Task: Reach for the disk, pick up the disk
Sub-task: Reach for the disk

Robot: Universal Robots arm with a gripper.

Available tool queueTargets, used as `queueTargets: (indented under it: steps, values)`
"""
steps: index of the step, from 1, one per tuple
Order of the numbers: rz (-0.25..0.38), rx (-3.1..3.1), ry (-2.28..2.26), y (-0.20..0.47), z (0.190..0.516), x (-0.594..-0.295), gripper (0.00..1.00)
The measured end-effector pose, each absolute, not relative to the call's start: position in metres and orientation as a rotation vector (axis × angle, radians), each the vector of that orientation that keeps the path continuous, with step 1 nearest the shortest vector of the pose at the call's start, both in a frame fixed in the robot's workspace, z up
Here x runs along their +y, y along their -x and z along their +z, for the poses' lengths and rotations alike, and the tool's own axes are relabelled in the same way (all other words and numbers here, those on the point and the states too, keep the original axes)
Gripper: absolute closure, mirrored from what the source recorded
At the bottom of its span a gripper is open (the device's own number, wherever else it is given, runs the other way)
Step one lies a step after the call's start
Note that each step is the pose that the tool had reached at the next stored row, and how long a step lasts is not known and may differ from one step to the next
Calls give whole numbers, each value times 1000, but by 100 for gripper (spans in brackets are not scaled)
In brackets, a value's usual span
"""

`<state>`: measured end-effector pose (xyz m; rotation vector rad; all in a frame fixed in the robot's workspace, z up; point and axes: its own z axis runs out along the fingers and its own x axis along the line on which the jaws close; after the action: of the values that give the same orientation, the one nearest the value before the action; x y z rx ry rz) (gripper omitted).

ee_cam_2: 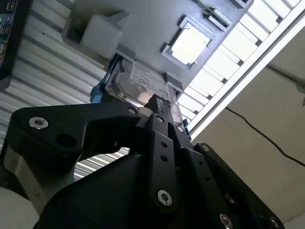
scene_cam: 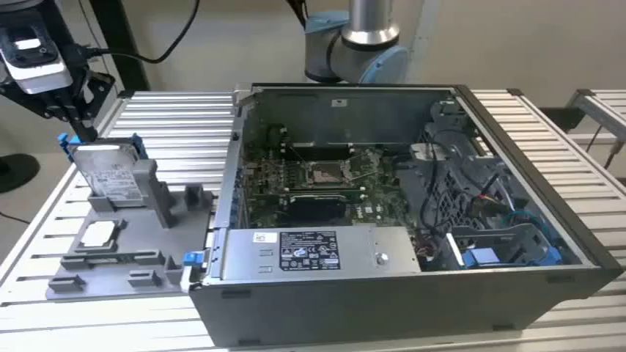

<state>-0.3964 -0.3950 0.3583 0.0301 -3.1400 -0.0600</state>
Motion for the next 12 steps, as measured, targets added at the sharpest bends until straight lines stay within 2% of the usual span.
queueTargets:
  steps: [12]
  values:
    - [-60,-3140,-30,400,358,-390,100]
